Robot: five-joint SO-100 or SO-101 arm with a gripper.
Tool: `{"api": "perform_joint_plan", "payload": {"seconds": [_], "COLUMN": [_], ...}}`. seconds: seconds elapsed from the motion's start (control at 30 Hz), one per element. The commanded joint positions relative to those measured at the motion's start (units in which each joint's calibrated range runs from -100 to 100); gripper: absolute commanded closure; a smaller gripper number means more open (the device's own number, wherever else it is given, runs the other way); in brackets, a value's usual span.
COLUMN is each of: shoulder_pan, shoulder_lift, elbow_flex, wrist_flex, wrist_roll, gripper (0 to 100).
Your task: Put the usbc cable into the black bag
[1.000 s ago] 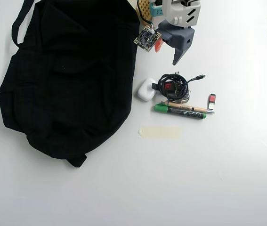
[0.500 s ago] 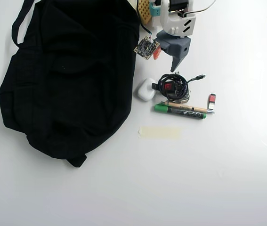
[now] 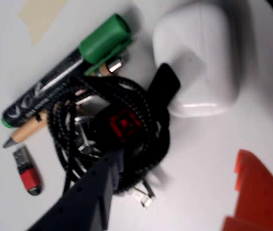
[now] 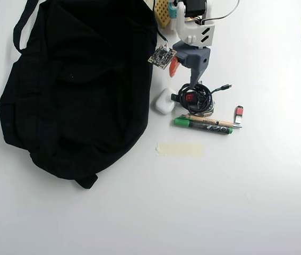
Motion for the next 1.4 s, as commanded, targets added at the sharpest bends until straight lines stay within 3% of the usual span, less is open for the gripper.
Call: {"api": "perform_joint_plan", "payload": {"seconds": [0.0,0.77,1.23,1.37], "shoulder_pan": [0.8,0.9,1.3,1.4], "shoulder_lift": [-0.1,20.5,21.7,21.7], "elbow_flex": [0.9,-9.4,-9.5,-10.4], "wrist_flex": [-2.6,-8.9,-10.2,-10.2], "wrist_roll": [0.3,1.2,1.1,1.2], "gripper": [70,70,70,81]}}
